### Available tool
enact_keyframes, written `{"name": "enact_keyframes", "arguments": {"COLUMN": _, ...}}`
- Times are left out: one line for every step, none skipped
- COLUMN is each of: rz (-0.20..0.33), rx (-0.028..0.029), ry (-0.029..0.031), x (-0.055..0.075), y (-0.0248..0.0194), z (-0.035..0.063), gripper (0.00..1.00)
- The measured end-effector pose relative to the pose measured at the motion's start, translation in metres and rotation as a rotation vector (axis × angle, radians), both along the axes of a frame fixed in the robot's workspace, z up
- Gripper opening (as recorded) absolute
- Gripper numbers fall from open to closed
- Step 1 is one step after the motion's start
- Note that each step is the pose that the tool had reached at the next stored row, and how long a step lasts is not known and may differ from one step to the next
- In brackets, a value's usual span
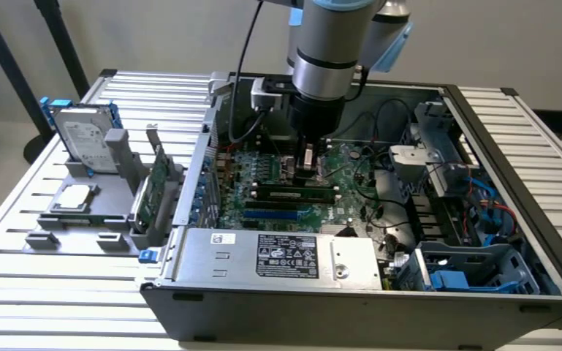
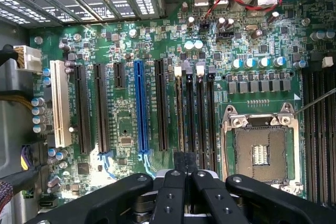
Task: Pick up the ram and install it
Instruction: 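Press down the ram until it locks into place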
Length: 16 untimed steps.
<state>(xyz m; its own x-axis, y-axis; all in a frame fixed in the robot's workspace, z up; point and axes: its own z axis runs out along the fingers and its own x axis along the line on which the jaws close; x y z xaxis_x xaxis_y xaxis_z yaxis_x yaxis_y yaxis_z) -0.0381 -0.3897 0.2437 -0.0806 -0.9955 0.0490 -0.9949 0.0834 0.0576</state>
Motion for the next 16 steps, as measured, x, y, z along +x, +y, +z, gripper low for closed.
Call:
{"name": "enact_keyframes", "arguments": {"rz": 0.002, "rx": 0.0008, "ry": -0.0001, "x": 0.0000, "y": 0.0000, "z": -0.0010, "gripper": 0.11}}
{"name": "enact_keyframes", "arguments": {"rz": 0.004, "rx": 0.0022, "ry": -0.0002, "x": -0.0001, "y": 0.0000, "z": -0.0021, "gripper": 0.11}}
{"name": "enact_keyframes", "arguments": {"rz": 0.007, "rx": 0.0040, "ry": -0.0005, "x": -0.0002, "y": 0.0000, "z": -0.0034, "gripper": 0.11}}
{"name": "enact_keyframes", "arguments": {"rz": 0.011, "rx": 0.0060, "ry": -0.0006, "x": -0.0005, "y": 0.0000, "z": -0.0043, "gripper": 0.11}}
{"name": "enact_keyframes", "arguments": {"rz": 0.015, "rx": 0.0075, "ry": -0.0007, "x": -0.0007, "y": -0.0001, "z": -0.0048, "gripper": 0.11}}
{"name": "enact_keyframes", "arguments": {"rz": 0.019, "rx": 0.0088, "ry": -0.0007, "x": -0.0009, "y": -0.0001, "z": -0.0052, "gripper": 0.11}}
{"name": "enact_keyframes", "arguments": {"rz": 0.024, "rx": 0.0102, "ry": -0.0008, "x": -0.0013, "y": 0.0000, "z": -0.0054, "gripper": 0.11}}
{"name": "enact_keyframes", "arguments": {"rz": 0.029, "rx": 0.0120, "ry": -0.0011, "x": -0.0016, "y": 0.0000, "z": -0.0055, "gripper": 0.11}}
{"name": "enact_keyframes", "arguments": {"rz": 0.035, "rx": 0.0141, "ry": -0.0015, "x": -0.0020, "y": 0.0000, "z": -0.0057, "gripper": 0.11}}
{"name": "enact_keyframes", "arguments": {"rz": 0.041, "rx": 0.0160, "ry": -0.0017, "x": -0.0022, "y": -0.0001, "z": -0.0057, "gripper": 0.11}}
{"name": "enact_keyframes", "arguments": {"rz": 0.045, "rx": 0.0191, "ry": -0.0022, "x": -0.0024, "y": -0.0003, "z": -0.0058, "gripper": 0.11}}
{"name": "enact_keyframes", "arguments": {"rz": 0.048, "rx": 0.0225, "ry": -0.0027, "x": -0.0024, "y": -0.0006, "z": -0.0059, "gripper": 0.11}}
{"name": "enact_keyframes", "arguments": {"rz": 0.050, "rx": 0.0257, "ry": -0.0031, "x": -0.0024, "y": -0.0009, "z": -0.0059, "gripper": 0.11}}
{"name": "enact_keyframes", "arguments": {"rz": 0.050, "rx": 0.0292, "ry": -0.0035, "x": -0.0024, "y": -0.0015, "z": -0.0060, "gripper": 0.11}}
{"name": "enact_keyframes", "arguments": {"rz": 0.051, "rx": 0.0315, "ry": -0.0040, "x": -0.0024, "y": -0.0021, "z": -0.0062, "gripper": 0.11}}
{"name": "enact_keyframes", "arguments": {"rz": 0.051, "rx": 0.0323, "ry": -0.0043, "x": -0.0024, "y": -0.0028, "z": -0.0063, "gripper": 0.11}}
